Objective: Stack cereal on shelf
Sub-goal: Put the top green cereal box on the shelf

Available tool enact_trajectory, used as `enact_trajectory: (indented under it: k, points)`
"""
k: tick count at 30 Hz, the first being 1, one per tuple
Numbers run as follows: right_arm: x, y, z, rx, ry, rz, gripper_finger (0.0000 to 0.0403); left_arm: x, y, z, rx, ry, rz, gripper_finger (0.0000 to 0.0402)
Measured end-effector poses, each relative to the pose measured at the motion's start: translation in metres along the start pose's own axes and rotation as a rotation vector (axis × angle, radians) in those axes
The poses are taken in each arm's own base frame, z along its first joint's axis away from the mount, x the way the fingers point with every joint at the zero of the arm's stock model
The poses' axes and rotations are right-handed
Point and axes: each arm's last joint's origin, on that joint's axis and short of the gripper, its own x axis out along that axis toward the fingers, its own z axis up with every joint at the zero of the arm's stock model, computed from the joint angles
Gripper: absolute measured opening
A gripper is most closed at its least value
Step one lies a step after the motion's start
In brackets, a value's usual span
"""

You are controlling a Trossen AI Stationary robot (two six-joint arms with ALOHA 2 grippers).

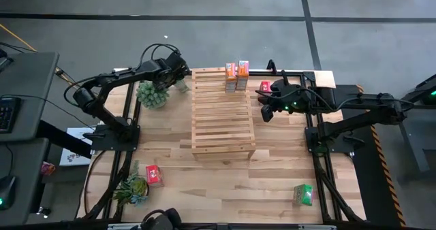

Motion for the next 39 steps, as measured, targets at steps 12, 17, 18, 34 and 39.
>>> enact_trajectory:
  k: [12,17,18,34,39]
  points:
    - [0.000,0.000,0.000,0.025,-0.006,-0.004,0.0001,-0.110,-0.003,0.065,0.115,-0.296,-0.331,0.0147]
    - [0.000,-0.001,0.001,0.023,-0.021,-0.027,0.0001,-0.187,-0.021,0.060,0.415,-0.304,-0.558,0.0142]
    - [0.000,-0.001,0.001,0.020,-0.022,-0.028,0.0001,-0.203,-0.024,0.053,0.485,-0.286,-0.598,0.0142]
    - [-0.026,0.001,0.025,-0.073,-0.204,0.015,0.0001,-0.328,-0.057,-0.115,1.518,-0.157,-1.016,0.0141]
    - [-0.040,0.003,0.036,-0.082,-0.241,0.059,0.0001,-0.289,-0.087,-0.150,1.702,-0.148,-0.885,0.0148]
